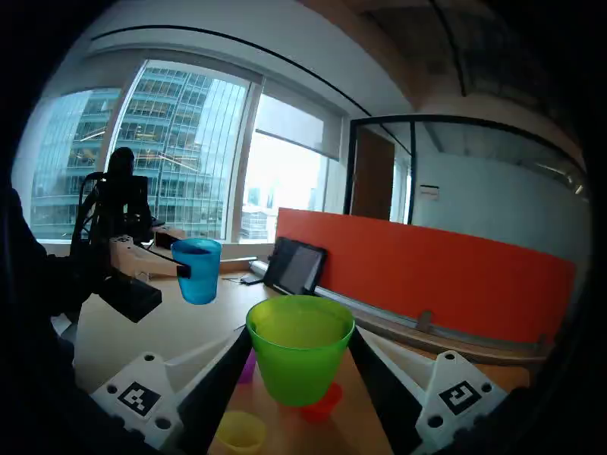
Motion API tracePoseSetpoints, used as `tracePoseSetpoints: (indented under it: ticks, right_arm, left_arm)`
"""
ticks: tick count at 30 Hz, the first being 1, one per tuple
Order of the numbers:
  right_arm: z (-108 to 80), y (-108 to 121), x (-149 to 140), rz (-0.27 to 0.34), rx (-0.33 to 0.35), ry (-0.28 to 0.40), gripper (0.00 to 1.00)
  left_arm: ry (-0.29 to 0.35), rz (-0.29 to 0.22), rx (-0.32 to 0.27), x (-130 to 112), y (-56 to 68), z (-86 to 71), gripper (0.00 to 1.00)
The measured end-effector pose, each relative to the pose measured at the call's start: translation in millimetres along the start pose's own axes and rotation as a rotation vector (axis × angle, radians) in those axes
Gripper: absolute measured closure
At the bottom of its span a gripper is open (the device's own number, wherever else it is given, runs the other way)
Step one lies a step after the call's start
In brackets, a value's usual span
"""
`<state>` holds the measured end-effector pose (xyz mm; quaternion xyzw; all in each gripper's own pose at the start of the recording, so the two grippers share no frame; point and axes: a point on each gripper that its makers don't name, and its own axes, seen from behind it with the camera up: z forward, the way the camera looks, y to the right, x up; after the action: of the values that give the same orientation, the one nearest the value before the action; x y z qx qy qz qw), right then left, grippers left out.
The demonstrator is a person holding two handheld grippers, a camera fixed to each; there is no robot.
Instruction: Pour water
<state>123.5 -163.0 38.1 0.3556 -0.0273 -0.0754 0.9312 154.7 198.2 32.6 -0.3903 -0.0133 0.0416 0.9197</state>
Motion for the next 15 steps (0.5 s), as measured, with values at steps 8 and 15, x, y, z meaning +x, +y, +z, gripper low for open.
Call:
tracePoseSetpoints:
  ticks: [8,15]
  right_arm:
    - [3.0,-4.4,6.0,0.006,0.009,0.013,0.08]
    - [8.5,-13.1,5.9,0.011,0.031,0.022,0.08]
  left_arm:
    - [0.02,0.007,0.014,8.1,-3.1,-0.4,0.15]
    - [0.037,0.027,0.03,15.6,-6.7,-2.3,0.15]
